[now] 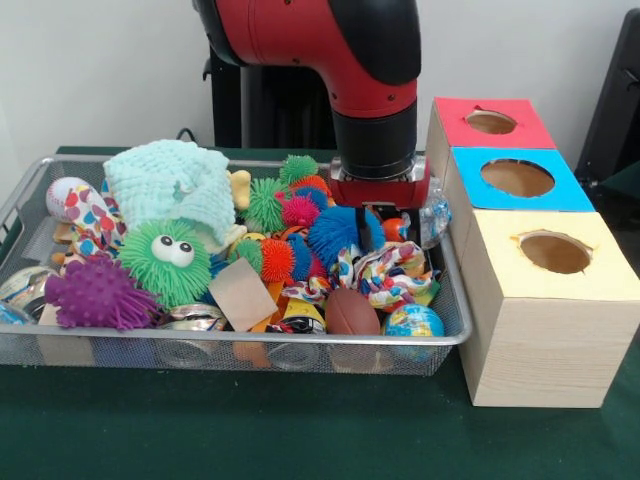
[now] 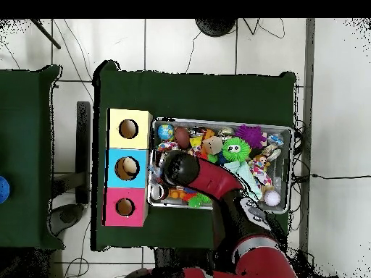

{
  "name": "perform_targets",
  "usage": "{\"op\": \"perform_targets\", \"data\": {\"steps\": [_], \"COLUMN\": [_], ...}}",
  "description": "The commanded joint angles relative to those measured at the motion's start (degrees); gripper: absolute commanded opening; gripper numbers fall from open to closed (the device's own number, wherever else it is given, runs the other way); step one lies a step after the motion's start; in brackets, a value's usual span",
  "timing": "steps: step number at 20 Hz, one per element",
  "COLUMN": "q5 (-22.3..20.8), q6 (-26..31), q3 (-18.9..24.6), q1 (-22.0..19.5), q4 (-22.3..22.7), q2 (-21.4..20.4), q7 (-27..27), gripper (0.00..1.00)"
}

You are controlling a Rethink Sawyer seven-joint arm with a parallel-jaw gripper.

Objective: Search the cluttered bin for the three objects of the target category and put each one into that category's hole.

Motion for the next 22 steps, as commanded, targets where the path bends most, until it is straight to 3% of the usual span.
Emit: {"op": "perform_targets", "data": {"steps": [1,9,18,22], "q5": [-0.25,0.67,1.23,1.92], "q6": [-4.37,2.12,7.16,6.55], "q3": [6.27,3.01,-0.01,0.66], "q1": [-1.40,0.98,2.88,2.43], "q4": [4.28,4.74,2.96,3.52], "q2": [0.35,-6.93,-11.48,-12.70], "q7": [9.30,9.73,10.21,10.69], "gripper": [1.00,1.00,1.00,1.00]}}
